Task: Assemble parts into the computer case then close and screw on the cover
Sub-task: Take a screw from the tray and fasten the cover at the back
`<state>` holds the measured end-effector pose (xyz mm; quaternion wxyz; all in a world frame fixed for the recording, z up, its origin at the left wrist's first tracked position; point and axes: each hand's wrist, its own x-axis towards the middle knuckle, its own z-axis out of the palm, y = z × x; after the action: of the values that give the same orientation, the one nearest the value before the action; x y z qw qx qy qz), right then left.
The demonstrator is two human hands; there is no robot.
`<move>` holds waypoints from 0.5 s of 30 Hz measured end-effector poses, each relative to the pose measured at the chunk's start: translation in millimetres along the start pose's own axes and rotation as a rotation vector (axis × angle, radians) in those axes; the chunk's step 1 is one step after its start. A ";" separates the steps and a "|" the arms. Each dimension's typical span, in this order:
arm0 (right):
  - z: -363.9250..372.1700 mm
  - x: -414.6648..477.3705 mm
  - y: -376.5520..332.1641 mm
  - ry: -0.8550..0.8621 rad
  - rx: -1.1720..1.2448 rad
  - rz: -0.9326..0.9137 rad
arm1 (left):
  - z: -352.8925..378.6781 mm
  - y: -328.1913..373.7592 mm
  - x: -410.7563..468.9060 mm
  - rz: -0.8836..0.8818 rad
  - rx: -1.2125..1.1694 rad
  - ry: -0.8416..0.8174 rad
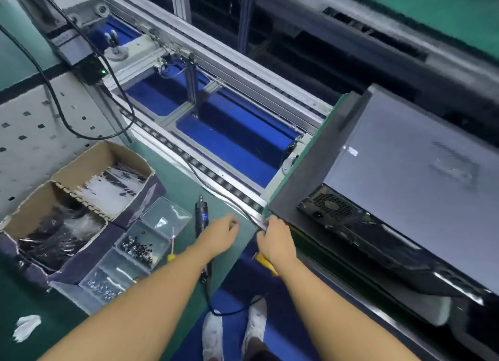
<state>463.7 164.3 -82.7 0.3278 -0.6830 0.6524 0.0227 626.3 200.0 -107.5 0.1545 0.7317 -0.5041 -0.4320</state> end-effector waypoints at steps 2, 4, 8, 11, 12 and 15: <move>-8.4 -10.2 24.8 0.010 0.025 0.062 | 13.5 16.6 -1.8 0.034 0.027 -0.062; -12.6 -21.7 45.7 -0.011 0.042 0.103 | 26.9 29.7 -4.0 0.054 0.056 -0.103; -9.3 -44.8 72.7 -0.143 0.012 0.051 | 53.0 44.7 -10.1 0.095 0.121 -0.151; -0.9 -54.8 79.3 -0.223 -0.067 0.003 | 64.3 45.4 -14.0 0.097 0.164 -0.167; 2.2 -57.1 80.0 -0.247 -0.118 -0.021 | 65.5 44.5 -15.4 0.087 0.178 -0.173; 10.3 -59.4 83.1 -0.255 -0.295 -0.096 | 66.6 37.3 -15.2 0.044 0.190 -0.184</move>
<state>383.8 226.7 -98.2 0.3046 -0.7455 0.5619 0.1887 549.5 210.6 -114.2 0.0468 0.6891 -0.5707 -0.4442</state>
